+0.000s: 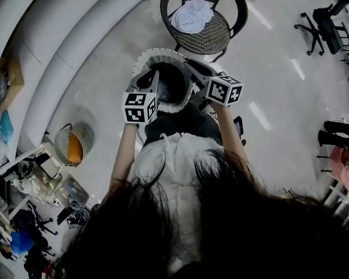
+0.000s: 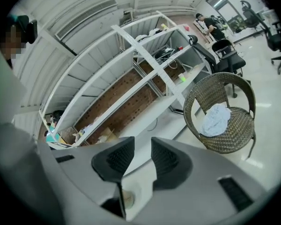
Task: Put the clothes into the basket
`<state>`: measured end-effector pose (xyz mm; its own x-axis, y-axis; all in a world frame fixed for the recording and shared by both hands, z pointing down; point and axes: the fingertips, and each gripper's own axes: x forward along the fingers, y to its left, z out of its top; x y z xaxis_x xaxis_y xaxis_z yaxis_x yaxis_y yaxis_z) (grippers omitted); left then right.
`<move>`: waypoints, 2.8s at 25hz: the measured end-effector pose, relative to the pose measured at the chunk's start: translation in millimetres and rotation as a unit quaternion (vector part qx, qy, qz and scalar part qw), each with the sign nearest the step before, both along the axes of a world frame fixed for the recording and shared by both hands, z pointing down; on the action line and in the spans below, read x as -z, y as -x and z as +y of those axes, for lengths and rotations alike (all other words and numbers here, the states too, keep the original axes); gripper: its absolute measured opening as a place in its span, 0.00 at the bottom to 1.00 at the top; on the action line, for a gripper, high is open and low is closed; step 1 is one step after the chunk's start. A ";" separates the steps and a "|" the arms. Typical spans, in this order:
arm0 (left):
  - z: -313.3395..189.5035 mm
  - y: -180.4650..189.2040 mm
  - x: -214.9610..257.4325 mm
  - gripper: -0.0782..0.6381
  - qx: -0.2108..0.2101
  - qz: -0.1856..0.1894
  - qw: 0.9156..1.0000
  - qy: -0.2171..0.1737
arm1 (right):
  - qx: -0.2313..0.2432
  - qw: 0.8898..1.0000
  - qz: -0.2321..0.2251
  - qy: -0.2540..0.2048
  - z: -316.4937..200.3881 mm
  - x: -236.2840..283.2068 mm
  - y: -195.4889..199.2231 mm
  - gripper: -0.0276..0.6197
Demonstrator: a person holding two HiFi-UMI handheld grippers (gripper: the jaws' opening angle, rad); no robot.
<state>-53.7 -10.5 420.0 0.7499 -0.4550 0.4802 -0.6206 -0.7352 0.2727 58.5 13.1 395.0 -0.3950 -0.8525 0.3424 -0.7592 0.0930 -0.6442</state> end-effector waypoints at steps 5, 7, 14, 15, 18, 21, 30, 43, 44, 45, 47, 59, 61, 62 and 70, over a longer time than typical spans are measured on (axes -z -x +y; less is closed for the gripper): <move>-2.3 -29.9 2.9 0.16 -0.010 0.010 1.000 0.011 | -0.033 0.999 0.006 0.006 11.5 1.4 -40.3 0.23; -5.5 -44.1 3.3 0.16 -0.014 0.010 1.000 0.014 | -0.042 0.999 0.006 0.010 11.1 -1.4 -58.8 0.23; -43.5 -104.2 4.5 0.16 -0.018 -0.003 1.000 0.009 | -0.046 0.999 0.005 0.026 -25.4 -21.3 -130.5 0.22; -52.3 -112.8 4.7 0.16 -0.014 -0.003 1.000 0.009 | -0.043 0.999 0.005 0.029 -35.4 -25.3 -140.3 0.22; -76.0 -135.7 1.5 0.16 -0.002 -0.006 1.000 0.015 | -0.032 0.999 0.003 0.041 -64.2 -38.9 -167.1 0.22; -96.7 -153.8 -8.0 0.16 0.015 -0.014 0.999 0.025 | -0.019 0.998 -0.002 0.057 -90.4 -56.5 -190.6 0.22; -155.4 -190.1 -46.5 0.16 0.052 -0.059 0.996 0.048 | 0.027 0.993 -0.008 0.118 -167.6 -137.6 -238.1 0.22; -226.6 -215.2 -130.0 0.16 0.057 -0.124 0.987 0.082 | 0.043 0.975 0.021 0.217 -243.3 -294.6 -292.8 0.32; -230.8 -213.1 -136.7 0.16 0.055 -0.131 0.986 0.083 | 0.041 0.973 0.023 0.226 -248.6 -305.3 -294.1 0.35; -234.0 -210.6 -143.5 0.16 0.053 -0.138 0.985 0.085 | 0.039 0.971 0.025 0.234 -253.2 -316.0 -295.5 0.38; -238.2 -204.9 -157.8 0.16 0.053 -0.151 0.983 0.091 | 0.035 0.967 0.031 0.250 -260.8 -336.8 -298.9 0.41; -241.6 -188.1 -215.4 0.16 0.064 -0.183 0.972 0.133 | -0.011 0.941 0.092 0.326 -309.2 -425.4 -329.9 0.49; -238.6 -188.2 -220.7 0.16 0.060 -0.187 0.971 0.140 | 0.009 0.935 0.114 0.336 -316.0 -437.0 -330.0 0.49; -237.5 -188.3 -223.0 0.16 0.057 -0.188 0.970 0.143 | 0.023 0.931 0.129 0.340 -319.4 -443.1 -330.9 0.49; -228.5 -169.8 -244.3 0.16 0.075 -0.196 0.964 0.160 | 0.038 0.915 0.196 0.350 -324.8 -470.0 -337.1 0.48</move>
